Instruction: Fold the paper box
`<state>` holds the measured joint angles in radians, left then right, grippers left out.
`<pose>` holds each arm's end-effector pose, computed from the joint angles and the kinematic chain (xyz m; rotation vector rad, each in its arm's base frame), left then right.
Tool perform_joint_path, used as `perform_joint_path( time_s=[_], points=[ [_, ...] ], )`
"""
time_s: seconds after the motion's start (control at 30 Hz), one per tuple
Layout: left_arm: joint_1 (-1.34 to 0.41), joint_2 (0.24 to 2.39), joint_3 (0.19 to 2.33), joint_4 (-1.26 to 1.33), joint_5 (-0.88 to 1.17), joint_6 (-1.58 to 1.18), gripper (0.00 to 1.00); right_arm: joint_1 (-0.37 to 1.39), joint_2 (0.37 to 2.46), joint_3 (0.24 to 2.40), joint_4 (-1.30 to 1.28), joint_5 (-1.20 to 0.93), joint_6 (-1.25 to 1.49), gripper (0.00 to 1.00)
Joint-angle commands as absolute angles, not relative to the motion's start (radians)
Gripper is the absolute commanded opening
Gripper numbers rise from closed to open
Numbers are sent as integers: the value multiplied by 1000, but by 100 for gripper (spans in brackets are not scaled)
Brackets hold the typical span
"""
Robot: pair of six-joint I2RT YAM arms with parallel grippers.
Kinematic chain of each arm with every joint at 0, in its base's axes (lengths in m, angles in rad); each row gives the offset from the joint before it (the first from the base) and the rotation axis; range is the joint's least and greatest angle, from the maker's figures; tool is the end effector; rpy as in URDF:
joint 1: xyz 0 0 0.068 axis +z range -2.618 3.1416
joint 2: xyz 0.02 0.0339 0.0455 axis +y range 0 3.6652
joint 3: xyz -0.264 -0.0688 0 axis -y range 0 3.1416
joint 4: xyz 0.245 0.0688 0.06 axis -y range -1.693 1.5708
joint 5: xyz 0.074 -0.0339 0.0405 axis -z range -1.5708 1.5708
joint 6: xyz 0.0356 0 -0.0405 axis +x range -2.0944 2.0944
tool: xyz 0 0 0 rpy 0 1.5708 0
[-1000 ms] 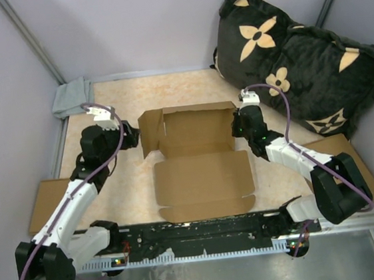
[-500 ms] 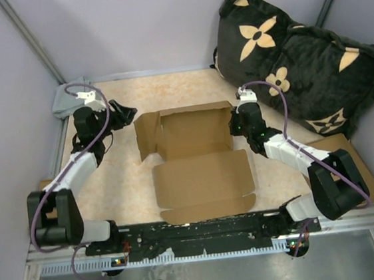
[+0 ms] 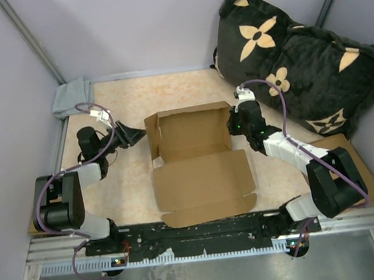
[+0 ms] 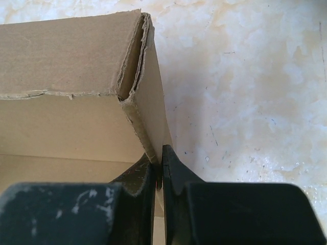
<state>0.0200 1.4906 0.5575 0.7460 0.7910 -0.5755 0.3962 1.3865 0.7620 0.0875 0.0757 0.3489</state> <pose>0.2907 -0.0195 0.1971 0.0645 1.8295 -1.0876 0.2774 0.1131 0.2224 -0.0045 2.1275 0.3651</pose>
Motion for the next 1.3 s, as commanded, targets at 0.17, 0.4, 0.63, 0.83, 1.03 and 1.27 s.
perform_joint_path(
  time_s=[0.17, 0.4, 0.63, 0.83, 1.03, 1.27],
  points=[
    [-1, 1513, 445, 1074, 1014, -755, 58, 390, 1414, 818, 58, 41, 346, 7],
    [-64, 1458, 476, 931, 934, -686, 57, 390, 1416, 818, 64, 37, 349, 7],
    [-196, 1347, 593, 529, 684, -444, 56, 389, 1405, 807, 67, 37, 332, 7],
    [-304, 1312, 672, 337, 438, -306, 58, 391, 1386, 779, 102, 24, 330, 7],
    [-351, 1346, 729, 207, 266, -289, 57, 406, 1362, 756, 131, 28, 317, 7],
    [-391, 1380, 773, 138, 142, -285, 57, 420, 1333, 729, 148, 37, 308, 8]
  ],
)
